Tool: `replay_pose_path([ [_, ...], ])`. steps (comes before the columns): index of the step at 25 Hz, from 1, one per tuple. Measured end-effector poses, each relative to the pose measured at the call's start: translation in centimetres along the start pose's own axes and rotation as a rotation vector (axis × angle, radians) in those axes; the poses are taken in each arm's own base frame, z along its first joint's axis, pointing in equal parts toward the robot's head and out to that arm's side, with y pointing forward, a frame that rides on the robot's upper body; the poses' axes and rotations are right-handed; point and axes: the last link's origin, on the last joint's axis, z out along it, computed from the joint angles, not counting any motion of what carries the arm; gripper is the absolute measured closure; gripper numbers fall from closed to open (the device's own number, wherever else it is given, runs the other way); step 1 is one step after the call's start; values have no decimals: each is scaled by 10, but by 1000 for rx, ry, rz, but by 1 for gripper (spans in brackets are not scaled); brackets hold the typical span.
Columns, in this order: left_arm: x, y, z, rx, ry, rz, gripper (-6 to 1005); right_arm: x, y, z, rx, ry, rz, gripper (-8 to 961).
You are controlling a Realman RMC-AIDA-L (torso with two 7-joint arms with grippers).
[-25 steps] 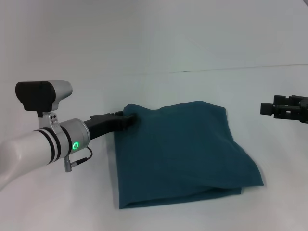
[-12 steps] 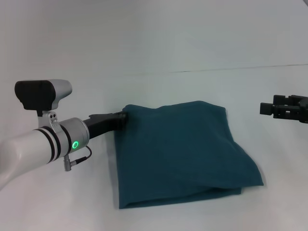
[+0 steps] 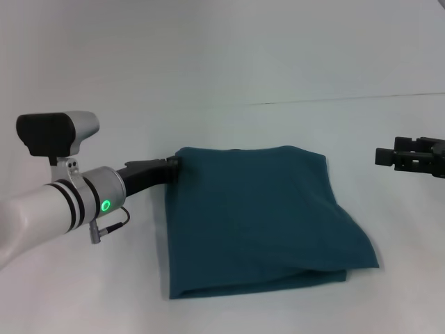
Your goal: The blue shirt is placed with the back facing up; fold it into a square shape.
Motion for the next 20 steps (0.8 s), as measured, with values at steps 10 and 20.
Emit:
replay_pose_path([
  [10,10,-3,0,22,24,15,987,0,0,2,0,1,-1,53],
  [20,26,-6,1,43,55,36,987,-3,1,4,-5,-5,-5,54],
])
